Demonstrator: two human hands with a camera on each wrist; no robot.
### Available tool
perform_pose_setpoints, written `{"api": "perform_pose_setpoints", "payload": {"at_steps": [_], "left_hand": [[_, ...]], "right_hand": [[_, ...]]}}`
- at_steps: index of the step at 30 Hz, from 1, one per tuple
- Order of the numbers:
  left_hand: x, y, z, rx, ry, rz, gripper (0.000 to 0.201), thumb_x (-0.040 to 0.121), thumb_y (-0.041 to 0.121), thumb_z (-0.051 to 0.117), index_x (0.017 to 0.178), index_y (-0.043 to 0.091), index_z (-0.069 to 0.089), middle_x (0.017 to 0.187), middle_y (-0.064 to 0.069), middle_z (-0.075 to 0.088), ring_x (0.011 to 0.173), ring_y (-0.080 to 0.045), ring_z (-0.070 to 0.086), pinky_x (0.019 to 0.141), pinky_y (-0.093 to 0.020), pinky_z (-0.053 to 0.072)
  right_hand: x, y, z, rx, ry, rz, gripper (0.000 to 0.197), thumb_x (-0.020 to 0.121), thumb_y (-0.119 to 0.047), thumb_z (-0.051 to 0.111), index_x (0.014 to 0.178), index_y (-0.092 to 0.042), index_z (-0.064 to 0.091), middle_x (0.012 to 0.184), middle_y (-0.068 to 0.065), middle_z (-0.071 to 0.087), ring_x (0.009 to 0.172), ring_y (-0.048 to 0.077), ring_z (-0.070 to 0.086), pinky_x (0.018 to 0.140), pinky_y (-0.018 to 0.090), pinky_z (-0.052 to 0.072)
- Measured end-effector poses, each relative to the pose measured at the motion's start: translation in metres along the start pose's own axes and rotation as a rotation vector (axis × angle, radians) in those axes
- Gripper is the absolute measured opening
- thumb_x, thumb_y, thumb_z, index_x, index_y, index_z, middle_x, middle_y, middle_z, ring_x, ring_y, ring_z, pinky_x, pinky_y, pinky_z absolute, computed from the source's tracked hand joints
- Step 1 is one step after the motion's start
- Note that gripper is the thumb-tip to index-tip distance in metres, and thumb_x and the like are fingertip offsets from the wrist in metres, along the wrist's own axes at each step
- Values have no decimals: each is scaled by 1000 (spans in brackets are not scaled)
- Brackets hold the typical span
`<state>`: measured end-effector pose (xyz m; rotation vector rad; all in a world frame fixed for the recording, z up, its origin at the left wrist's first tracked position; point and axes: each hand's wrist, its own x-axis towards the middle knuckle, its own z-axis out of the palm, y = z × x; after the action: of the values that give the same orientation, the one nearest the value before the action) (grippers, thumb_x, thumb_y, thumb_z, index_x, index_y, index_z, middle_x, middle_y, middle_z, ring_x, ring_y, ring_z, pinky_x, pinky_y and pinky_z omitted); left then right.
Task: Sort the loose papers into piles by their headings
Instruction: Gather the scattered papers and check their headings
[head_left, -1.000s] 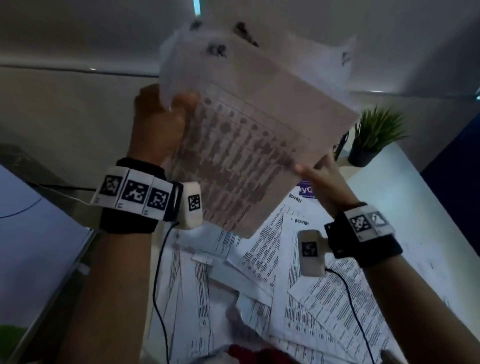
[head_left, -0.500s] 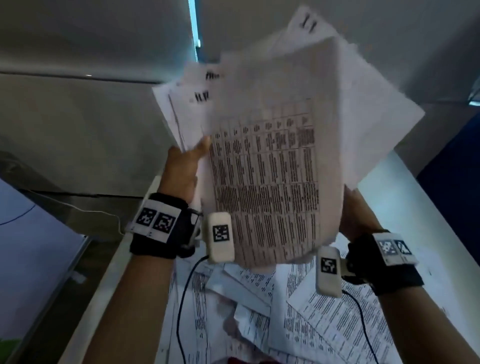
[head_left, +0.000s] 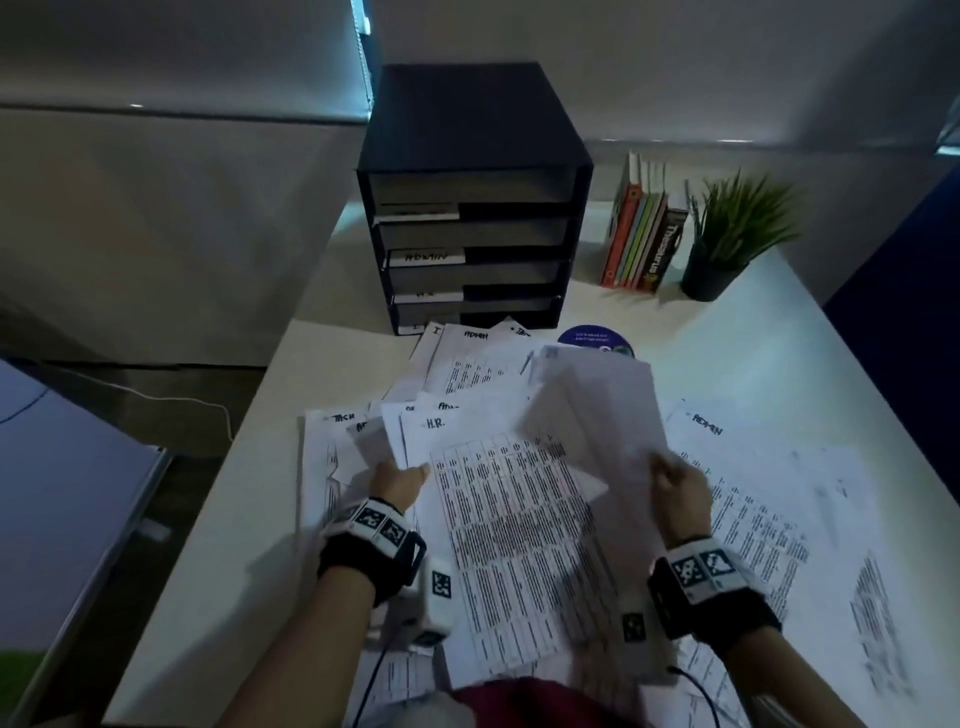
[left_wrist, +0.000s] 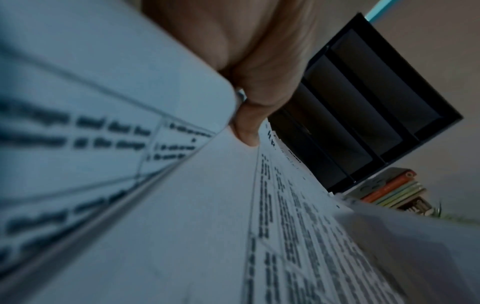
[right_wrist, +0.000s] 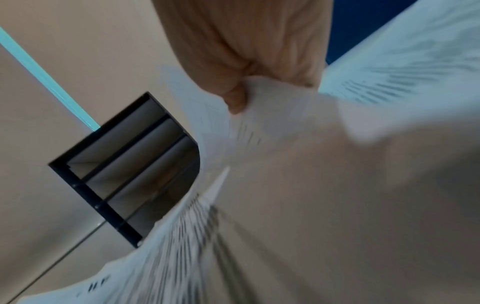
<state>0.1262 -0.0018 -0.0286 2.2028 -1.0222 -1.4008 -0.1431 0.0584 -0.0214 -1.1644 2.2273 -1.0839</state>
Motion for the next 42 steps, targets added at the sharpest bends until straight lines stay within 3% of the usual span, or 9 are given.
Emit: {"api": "perform_pose_setpoints", "payload": {"at_steps": [5, 10, 12, 14, 17, 19, 32, 37, 42], "left_hand": [[7, 10, -3, 24, -3, 83, 36, 89, 19, 60, 114, -5, 54, 107, -19, 60, 101, -31, 57, 85, -34, 47], [9, 3, -9, 28, 21, 102, 38, 89, 22, 61, 110, -8, 54, 102, -23, 60, 87, -28, 59, 75, -27, 39], [5, 0, -11, 91, 33, 58, 36, 94, 29, 51, 91, -6, 53, 90, -21, 58, 71, -23, 51, 67, -28, 38], [11, -9, -11, 105, 39, 43, 38, 96, 28, 46, 98, -9, 55, 107, -25, 60, 91, -31, 56, 74, -30, 39], [11, -18, -11, 96, 68, 111, 24, 95, 17, 46, 84, -2, 56, 99, -22, 58, 89, -28, 53, 75, -27, 33], [12, -25, -8, 119, 107, 169, 34, 94, 12, 45, 61, 6, 45, 80, -17, 50, 77, -22, 46, 68, -26, 28], [0, -21, 20, -182, 340, 45, 36, 97, 12, 35, 91, -13, 61, 86, -26, 60, 89, -35, 56, 81, -37, 45], [-1, -29, 18, -325, -12, 68, 64, 77, 57, 58, 116, 6, 58, 114, -13, 63, 107, -29, 58, 100, -42, 43], [-27, -12, 6, -131, -71, 338, 29, 83, 14, 67, 110, 4, 63, 113, -10, 66, 101, -25, 63, 94, -41, 49]], "right_hand": [[30, -59, -48, 253, 345, -365, 34, 77, -7, 42, 93, 14, 65, 87, 28, 66, 74, 6, 51, 71, 8, 37], [66, -91, -91, 467, 605, -437, 21, 82, -8, 46, 63, -16, 51, 58, -24, 47, 58, -9, 38, 64, 25, 31], [67, -89, -85, 449, 516, -364, 16, 77, -4, 46, 64, -4, 56, 51, -22, 46, 55, -9, 39, 57, 21, 33], [54, -81, -65, 340, 303, -222, 25, 75, -17, 45, 68, 1, 61, 51, -15, 55, 55, -1, 48, 54, 23, 37], [28, -53, -26, -50, -11, -215, 42, 78, -22, 40, 81, 12, 64, 81, 32, 64, 79, 36, 62, 68, 40, 43], [14, -33, -4, -174, -139, -140, 38, 86, -16, 43, 84, 16, 63, 87, 38, 61, 83, 45, 61, 70, 42, 43], [-26, 5, 32, -93, -297, 265, 45, 84, -2, 58, 120, 11, 34, 119, 27, 50, 105, 37, 52, 73, 31, 40], [-34, -3, 35, -65, -428, 283, 29, 90, -8, 51, 113, 6, 41, 102, 14, 50, 94, 28, 49, 68, 27, 34], [-28, 4, 43, 14, -458, 218, 30, 84, -13, 62, 107, 1, 49, 100, 14, 53, 91, 25, 53, 75, 32, 46]]}}
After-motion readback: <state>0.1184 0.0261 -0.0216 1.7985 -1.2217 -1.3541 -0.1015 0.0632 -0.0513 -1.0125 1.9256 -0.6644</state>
